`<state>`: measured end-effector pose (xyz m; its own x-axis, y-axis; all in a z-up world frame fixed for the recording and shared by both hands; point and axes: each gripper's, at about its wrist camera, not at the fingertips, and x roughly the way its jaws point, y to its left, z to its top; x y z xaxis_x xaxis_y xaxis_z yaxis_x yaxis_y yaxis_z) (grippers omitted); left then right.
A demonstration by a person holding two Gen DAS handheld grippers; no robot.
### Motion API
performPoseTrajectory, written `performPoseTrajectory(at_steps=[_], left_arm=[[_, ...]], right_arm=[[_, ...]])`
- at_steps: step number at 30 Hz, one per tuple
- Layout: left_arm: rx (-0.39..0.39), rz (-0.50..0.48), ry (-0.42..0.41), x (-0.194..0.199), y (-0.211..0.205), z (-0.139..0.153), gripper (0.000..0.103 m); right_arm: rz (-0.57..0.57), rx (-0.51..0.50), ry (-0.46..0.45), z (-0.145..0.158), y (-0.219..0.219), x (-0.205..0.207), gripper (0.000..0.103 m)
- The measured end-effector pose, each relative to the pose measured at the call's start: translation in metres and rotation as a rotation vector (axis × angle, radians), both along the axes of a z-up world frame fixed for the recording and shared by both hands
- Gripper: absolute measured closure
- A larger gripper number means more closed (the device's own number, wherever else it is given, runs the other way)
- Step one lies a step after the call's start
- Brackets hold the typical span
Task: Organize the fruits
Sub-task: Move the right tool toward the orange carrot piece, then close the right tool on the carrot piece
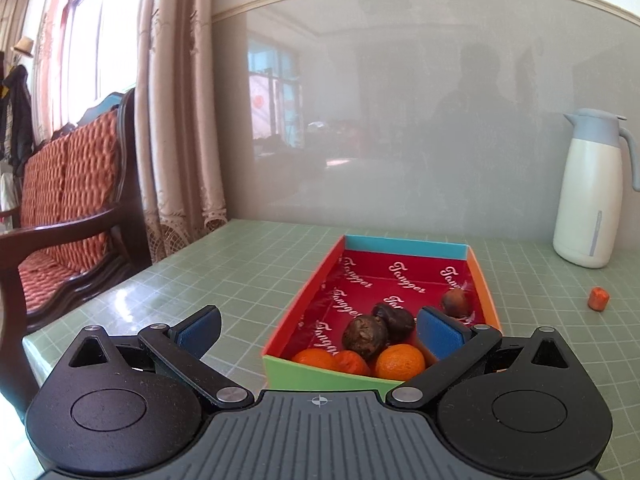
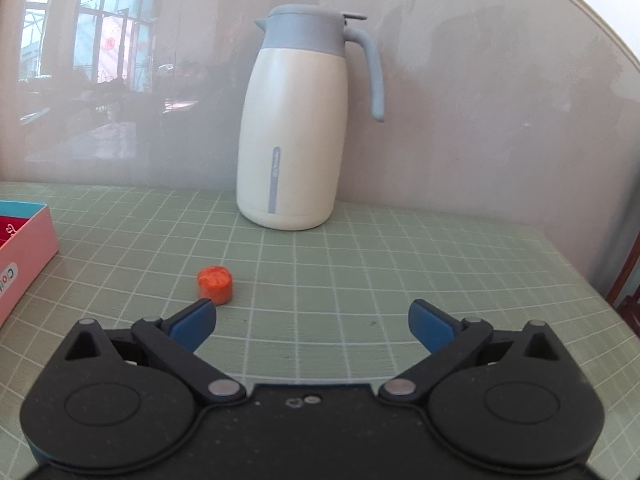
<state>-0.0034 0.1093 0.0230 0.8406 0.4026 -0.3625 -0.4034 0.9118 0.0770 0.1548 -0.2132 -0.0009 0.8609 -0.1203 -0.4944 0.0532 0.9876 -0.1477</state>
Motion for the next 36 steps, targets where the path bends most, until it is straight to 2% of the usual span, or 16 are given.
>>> performPoseTrajectory(at_steps=[7, 14, 16, 20, 22, 25, 28, 31, 36], left_arm=[[-0.087, 0.075, 0.012, 0.0, 0.03, -0.004, 0.0], [-0.178, 0.157, 0.026, -0.003, 0.057, -0.011, 0.0], [-0.184, 0.172, 0.029, -0.005, 0.062, -0.012, 0.0], [-0.164, 0.18, 0.033, -0.009, 0.064, -0.014, 0.0], [-0.145, 0.183, 0.038, -0.01, 0.065, -0.014, 0.0], [-0.131, 0.185, 0.048, -0.01, 0.067, -0.015, 0.0], [-0.131, 0.19, 0.057, -0.009, 0.069, -0.015, 0.0], [-0.148, 0.194, 0.058, -0.009, 0.072, -0.015, 0.0], [-0.16, 0.187, 0.058, -0.008, 0.071, -0.016, 0.0]], right_arm=[[0.022, -0.03, 0.044, -0.008, 0.021, 0.024, 0.0], [0.105, 0.078, 0.093, -0.012, 0.024, 0.048, 0.0], [0.116, 0.082, 0.085, -0.011, 0.027, 0.053, 0.0], [0.114, 0.017, 0.095, -0.013, 0.035, 0.069, 0.003], [0.115, 0.02, 0.119, -0.017, 0.034, 0.077, 0.009], [0.113, 0.047, 0.158, -0.023, 0.033, 0.086, 0.025], [0.111, 0.062, 0.172, -0.025, 0.035, 0.088, 0.033], [0.112, 0.062, 0.189, -0.027, 0.036, 0.085, 0.055], [0.132, 0.103, 0.2, -0.029, 0.033, 0.085, 0.066]])
